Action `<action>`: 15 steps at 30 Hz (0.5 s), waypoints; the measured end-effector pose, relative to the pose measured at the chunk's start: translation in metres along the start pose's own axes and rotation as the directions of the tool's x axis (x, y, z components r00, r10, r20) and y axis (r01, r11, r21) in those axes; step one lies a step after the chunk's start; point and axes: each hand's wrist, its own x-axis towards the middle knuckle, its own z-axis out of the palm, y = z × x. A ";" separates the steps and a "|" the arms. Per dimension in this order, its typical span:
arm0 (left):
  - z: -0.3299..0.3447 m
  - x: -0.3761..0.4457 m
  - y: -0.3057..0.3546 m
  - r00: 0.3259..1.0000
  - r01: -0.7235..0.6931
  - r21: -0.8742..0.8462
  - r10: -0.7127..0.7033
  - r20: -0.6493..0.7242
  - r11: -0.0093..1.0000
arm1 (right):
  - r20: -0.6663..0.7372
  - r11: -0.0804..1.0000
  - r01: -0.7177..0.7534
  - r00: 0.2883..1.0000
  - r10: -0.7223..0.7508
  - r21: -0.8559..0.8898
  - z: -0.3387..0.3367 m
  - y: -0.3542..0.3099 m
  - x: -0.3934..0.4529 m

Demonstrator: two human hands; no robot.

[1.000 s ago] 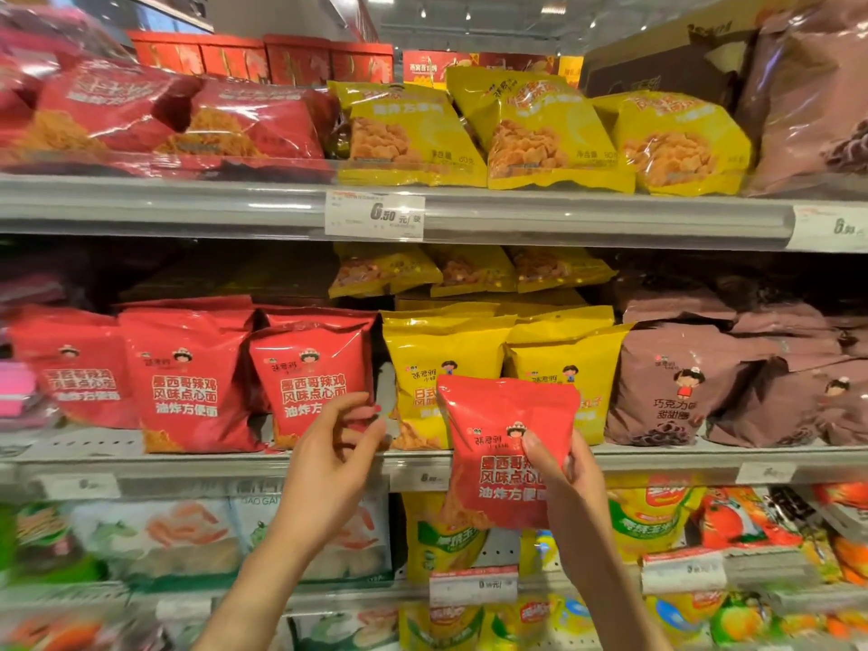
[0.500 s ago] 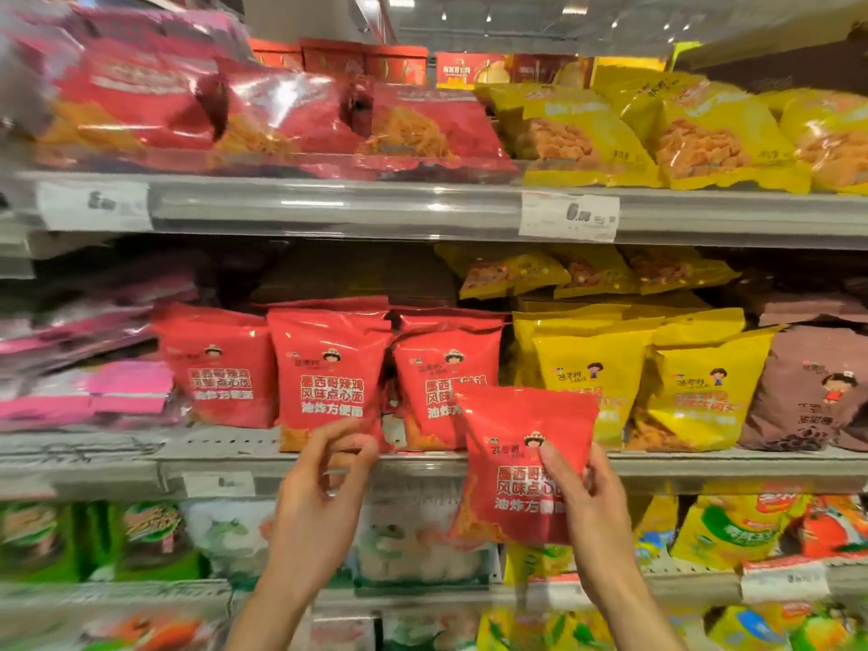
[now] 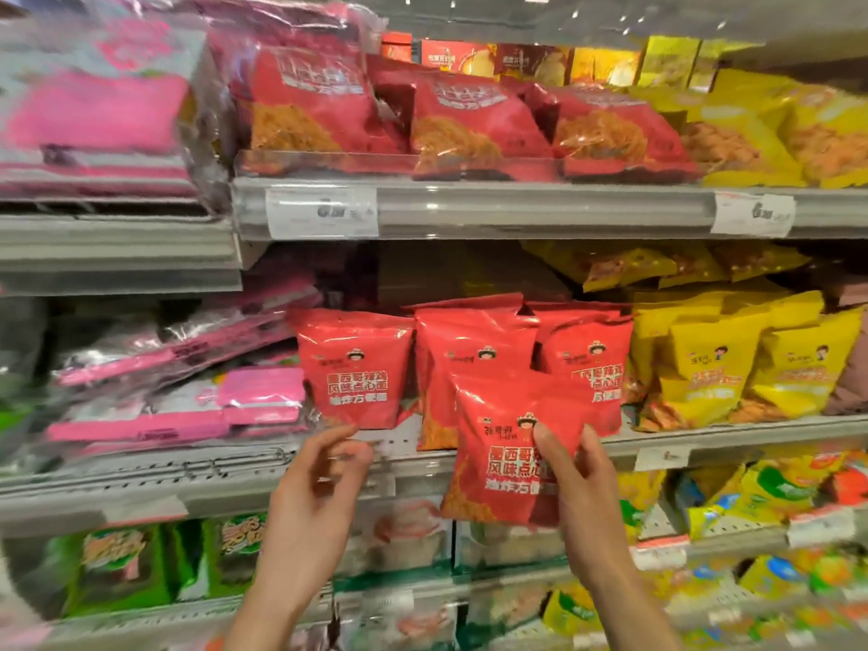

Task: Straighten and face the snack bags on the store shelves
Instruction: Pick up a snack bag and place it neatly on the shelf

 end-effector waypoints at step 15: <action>-0.014 0.042 0.007 0.998 -0.069 -0.013 0.069 0.001 0.998 | 0.348 0.965 0.213 0.925 -0.150 -0.150 0.109 -0.016 0.003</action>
